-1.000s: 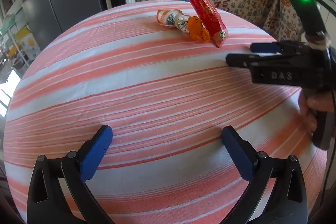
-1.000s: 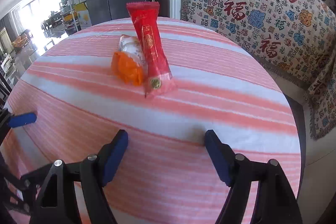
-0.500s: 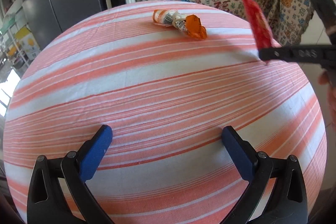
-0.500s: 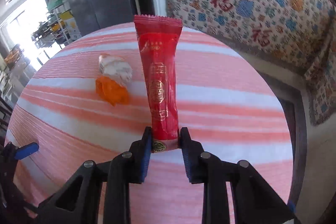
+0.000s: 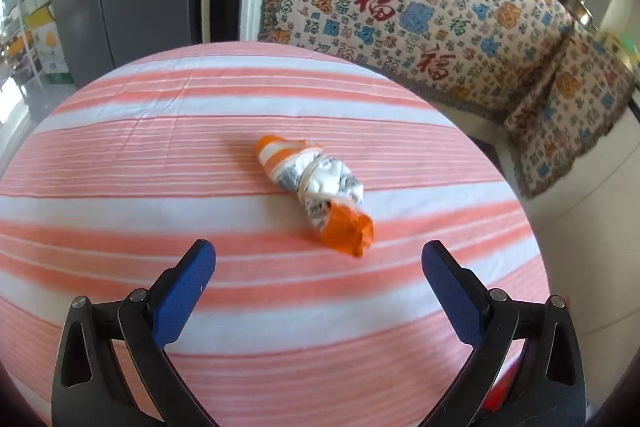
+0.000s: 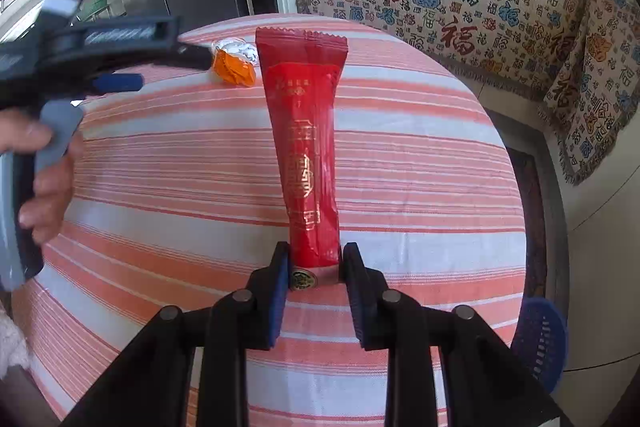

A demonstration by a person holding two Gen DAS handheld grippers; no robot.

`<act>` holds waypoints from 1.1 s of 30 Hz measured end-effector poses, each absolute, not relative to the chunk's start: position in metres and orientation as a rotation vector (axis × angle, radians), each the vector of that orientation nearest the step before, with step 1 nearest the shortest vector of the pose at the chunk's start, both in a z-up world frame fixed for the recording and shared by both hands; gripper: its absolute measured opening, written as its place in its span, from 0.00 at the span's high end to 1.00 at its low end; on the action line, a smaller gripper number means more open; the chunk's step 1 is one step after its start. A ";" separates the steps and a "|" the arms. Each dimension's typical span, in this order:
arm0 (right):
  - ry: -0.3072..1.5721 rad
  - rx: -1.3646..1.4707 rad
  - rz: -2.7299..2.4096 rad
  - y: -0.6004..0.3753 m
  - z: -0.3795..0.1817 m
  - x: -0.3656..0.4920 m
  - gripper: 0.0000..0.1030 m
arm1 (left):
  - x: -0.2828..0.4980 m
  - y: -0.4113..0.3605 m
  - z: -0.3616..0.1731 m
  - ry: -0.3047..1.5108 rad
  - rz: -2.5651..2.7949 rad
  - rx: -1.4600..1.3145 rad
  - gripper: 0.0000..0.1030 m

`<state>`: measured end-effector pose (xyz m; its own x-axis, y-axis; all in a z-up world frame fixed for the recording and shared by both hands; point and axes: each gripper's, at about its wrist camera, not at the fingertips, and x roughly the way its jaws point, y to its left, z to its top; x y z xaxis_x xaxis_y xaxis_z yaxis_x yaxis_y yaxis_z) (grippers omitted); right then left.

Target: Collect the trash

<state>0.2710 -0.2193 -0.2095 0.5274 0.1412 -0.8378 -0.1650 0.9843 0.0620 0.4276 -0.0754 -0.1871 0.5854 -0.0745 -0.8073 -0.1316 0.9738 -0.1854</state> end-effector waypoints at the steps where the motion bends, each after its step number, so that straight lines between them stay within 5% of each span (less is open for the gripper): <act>1: 0.996 -0.001 0.193 -0.221 -0.209 0.271 0.73 | 0.438 -0.078 -0.194 0.956 0.048 -0.244 0.01; 4: 0.988 0.045 0.205 -0.225 -0.211 0.269 0.73 | 0.456 -0.086 -0.210 0.957 0.100 -0.214 0.07; 7: 0.993 0.063 0.201 -0.231 -0.214 0.268 0.73 | 0.458 -0.090 -0.221 0.956 0.076 -0.183 0.52; 13: 1.004 0.122 0.200 -0.246 -0.208 0.266 0.73 | 0.404 -0.077 -0.201 0.912 -0.032 -0.098 0.57; 22: 1.072 0.193 0.224 -0.233 -0.204 0.256 0.71 | 0.255 -0.056 -0.188 1.039 -0.321 0.070 0.54; 24: 1.056 0.223 0.223 -0.226 -0.209 0.251 0.63 | 0.238 -0.054 -0.198 1.022 -0.294 0.080 0.44; 26: 1.018 0.195 0.202 -0.212 -0.215 0.242 0.43 | 0.231 -0.054 -0.209 1.014 -0.257 0.059 0.22; 27: 0.998 0.162 0.179 -0.205 -0.219 0.239 0.37 | 0.228 -0.055 -0.213 1.008 -0.249 0.044 0.20; 33: 0.956 0.034 0.131 -0.179 -0.230 0.219 0.33 | 0.229 -0.053 -0.221 0.936 -0.144 0.074 0.10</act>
